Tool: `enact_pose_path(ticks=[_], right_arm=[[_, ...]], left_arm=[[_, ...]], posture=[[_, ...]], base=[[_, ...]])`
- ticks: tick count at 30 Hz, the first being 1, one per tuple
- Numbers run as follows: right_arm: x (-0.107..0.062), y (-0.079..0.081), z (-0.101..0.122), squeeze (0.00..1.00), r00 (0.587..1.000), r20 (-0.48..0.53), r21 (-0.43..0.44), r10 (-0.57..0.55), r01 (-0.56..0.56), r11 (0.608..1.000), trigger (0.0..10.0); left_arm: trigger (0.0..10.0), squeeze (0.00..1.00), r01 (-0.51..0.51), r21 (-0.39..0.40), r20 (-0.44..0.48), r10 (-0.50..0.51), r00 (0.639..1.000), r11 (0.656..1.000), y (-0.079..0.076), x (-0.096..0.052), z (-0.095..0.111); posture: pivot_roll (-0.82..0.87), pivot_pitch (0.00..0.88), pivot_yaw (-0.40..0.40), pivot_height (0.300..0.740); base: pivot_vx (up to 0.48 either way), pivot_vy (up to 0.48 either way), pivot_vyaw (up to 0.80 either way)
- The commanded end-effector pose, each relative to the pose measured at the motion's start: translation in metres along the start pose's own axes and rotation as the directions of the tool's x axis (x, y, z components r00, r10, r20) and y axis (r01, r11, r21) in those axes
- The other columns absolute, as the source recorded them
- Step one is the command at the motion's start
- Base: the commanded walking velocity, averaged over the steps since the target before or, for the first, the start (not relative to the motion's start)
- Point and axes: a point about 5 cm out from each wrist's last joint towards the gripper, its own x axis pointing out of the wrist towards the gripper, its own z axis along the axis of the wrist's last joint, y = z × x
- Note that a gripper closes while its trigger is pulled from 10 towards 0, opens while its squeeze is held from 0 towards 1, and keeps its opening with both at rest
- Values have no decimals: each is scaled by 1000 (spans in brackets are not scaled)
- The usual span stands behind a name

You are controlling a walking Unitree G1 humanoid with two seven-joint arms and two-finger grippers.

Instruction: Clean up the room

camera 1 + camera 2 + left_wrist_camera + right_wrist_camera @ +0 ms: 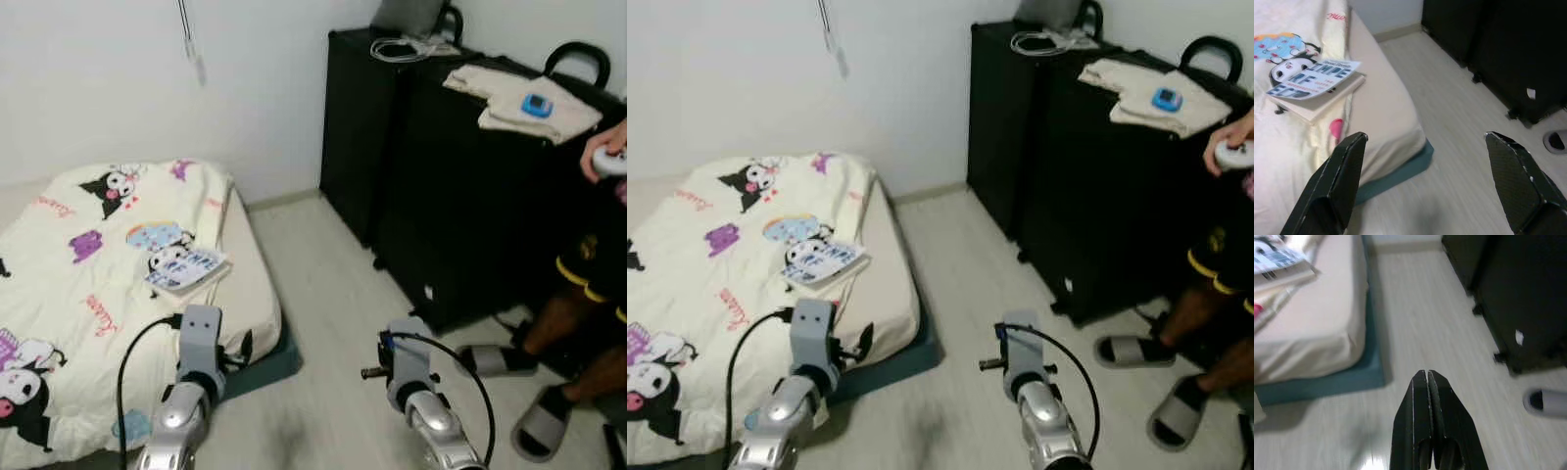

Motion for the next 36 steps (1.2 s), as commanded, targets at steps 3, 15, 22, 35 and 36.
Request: enact_pose_path(ticks=[3,15,22,35,36], right_arm=[[0,10,-2,0,999,-13,3,36,-35,999,10000],[0,10,-3,0,999,-15,2,39,-39,999,10000],[0,8,-3,0,1000,-16,51,22,-21,999,10000],[0,7,-4,0,1000,-18,56,17,-16,998,10000],[0,7,-4,0,1000,-18,56,16,-15,998,10000]], left_arm=[[10000,0,-25,-5,-20,25,999,1000,7,-3,-4],[10000,0,-29,-8,-22,29,999,1000,8,-3,-5],[10000,0,-26,-6,-23,26,999,1000,9,-2,-4],[10000,0,-16,1,-13,16,1000,1000,7,-1,-2],[10000,0,-17,3,-19,17,1000,1000,7,-1,-3]], posture=[[6,106,-22,740],[5,111,-22,740],[5,113,-15,740],[6,112,-14,740],[7,111,-14,740]], base=[[244,0,800],[40,0,800],[0,0,0],[0,0,0],[0,0,0]])
